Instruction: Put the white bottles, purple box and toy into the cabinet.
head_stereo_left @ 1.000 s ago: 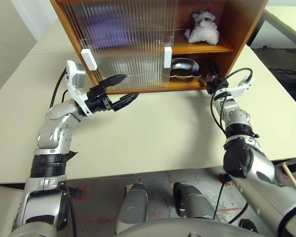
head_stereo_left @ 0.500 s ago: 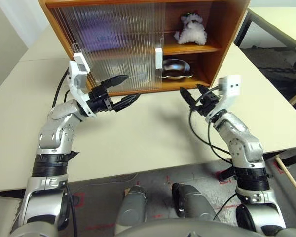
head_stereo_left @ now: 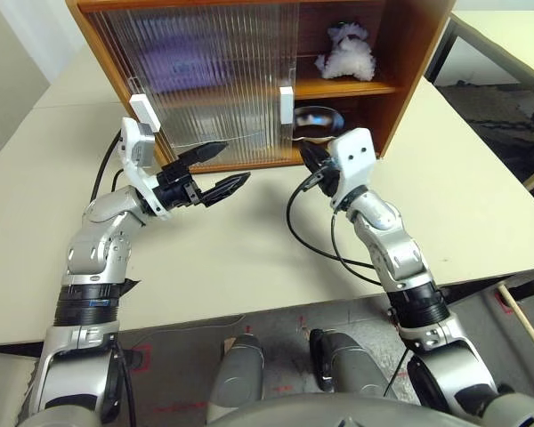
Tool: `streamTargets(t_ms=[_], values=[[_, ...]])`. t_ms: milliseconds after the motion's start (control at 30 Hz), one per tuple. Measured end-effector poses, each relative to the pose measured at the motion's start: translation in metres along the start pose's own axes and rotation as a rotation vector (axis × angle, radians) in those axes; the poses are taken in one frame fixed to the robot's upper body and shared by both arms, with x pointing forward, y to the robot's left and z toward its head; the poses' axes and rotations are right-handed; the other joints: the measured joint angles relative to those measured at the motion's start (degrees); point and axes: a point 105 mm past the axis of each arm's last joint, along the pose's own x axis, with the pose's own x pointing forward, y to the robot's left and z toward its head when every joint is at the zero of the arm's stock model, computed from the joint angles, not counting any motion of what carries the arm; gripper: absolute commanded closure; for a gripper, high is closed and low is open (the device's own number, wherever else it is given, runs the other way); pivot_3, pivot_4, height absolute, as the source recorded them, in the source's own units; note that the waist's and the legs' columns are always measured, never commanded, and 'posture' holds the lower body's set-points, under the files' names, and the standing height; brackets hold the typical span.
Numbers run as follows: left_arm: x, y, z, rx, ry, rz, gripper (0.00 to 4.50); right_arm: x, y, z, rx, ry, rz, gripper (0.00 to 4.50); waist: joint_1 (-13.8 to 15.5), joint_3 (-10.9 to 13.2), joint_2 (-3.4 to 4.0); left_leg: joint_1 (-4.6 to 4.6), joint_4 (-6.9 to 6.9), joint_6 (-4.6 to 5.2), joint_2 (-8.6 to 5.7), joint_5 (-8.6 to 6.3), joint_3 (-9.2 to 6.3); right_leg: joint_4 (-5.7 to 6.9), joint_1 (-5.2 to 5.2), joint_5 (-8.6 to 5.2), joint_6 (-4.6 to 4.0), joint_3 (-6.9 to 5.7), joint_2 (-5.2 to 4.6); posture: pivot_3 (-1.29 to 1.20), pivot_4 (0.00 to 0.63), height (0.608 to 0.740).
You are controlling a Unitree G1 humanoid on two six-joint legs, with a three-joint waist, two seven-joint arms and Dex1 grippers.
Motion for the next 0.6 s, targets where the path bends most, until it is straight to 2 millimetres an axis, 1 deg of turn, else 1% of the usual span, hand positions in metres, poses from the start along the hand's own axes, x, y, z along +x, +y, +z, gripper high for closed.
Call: streamTargets(t_ms=[100, 300, 433, 600], values=[[-0.003, 0.0, -0.001, 0.001, 0.004, 0.009, 0.0, 0.011, 0.008, 0.005, 0.011, -0.017, 0.028, 4.45, 0.53, 0.0, 0.0, -0.21, 0.0, -0.09, 0.0, -0.05, -0.02, 0.03, -0.2, 0.16, -0.43, -0.01, 0.0, 0.17, 0.118, 0.74], [-0.006, 0.002, -0.002, 0.001, 0.011, 0.022, 0.0, 0.018, 0.018, 0.01, 0.023, -0.037, 0.067, 4.45, 1.47, -0.02, -0.03, -0.38, 0.06, -0.17, -0.01, -0.08, -0.07, 0.04, -0.32, 0.14, -0.52, -0.05, 0.0, 0.17, 0.118, 0.74], [-0.006, 0.002, -0.001, 0.003, 0.01, 0.022, 0.0, 0.028, 0.024, 0.026, 0.005, -0.087, 0.087, 4.45, 1.5, -0.02, -0.03, -0.38, 0.08, -0.17, -0.01, -0.08, -0.11, 0.15, -0.37, 0.14, -0.51, -0.06, 0.01, 0.17, 0.12, 0.74], [-0.005, 0.0, 0.001, 0.01, 0.008, 0.017, 0.0, 0.036, 0.021, 0.029, -0.05, -0.098, 0.063, 4.45, 1.52, -0.02, -0.03, -0.38, 0.07, -0.18, -0.01, -0.08, -0.2, 0.26, -0.44, 0.09, -0.44, -0.08, 0.03, 0.17, 0.119, 0.74]])
